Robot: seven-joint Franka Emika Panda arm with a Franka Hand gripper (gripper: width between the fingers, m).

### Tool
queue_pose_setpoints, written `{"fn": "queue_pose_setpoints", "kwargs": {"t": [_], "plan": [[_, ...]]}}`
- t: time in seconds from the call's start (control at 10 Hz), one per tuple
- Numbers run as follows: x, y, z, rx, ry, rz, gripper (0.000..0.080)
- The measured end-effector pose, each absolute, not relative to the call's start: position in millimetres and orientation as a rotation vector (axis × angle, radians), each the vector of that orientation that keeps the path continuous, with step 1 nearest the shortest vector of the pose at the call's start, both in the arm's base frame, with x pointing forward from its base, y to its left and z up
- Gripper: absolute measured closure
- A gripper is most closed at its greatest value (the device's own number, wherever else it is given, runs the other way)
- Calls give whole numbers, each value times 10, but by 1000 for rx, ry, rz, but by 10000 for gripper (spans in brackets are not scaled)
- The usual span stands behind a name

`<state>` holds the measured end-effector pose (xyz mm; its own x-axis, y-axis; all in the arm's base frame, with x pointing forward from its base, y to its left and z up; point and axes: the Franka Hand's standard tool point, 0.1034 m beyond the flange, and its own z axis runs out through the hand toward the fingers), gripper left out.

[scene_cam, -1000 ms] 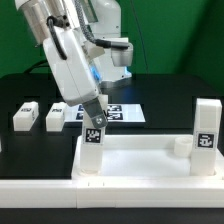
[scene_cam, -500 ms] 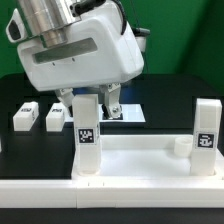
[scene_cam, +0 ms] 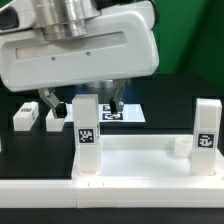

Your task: Assemble desk

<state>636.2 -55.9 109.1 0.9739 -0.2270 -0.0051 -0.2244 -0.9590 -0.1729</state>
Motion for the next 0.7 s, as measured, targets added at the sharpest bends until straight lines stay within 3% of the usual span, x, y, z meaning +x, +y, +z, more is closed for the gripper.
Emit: {"fn": "queue_pose_setpoints", "kwargs": {"t": [0.2,0.4,0.5,0.7], "plan": [[6365,-552,1094,-2937,374,-21,150],[6366,-539,1094,-2917,482,-12,414],[6360,-573,1090,-2909,553,-5,491],[6358,-576,1086,-2860,756,14,492]]}}
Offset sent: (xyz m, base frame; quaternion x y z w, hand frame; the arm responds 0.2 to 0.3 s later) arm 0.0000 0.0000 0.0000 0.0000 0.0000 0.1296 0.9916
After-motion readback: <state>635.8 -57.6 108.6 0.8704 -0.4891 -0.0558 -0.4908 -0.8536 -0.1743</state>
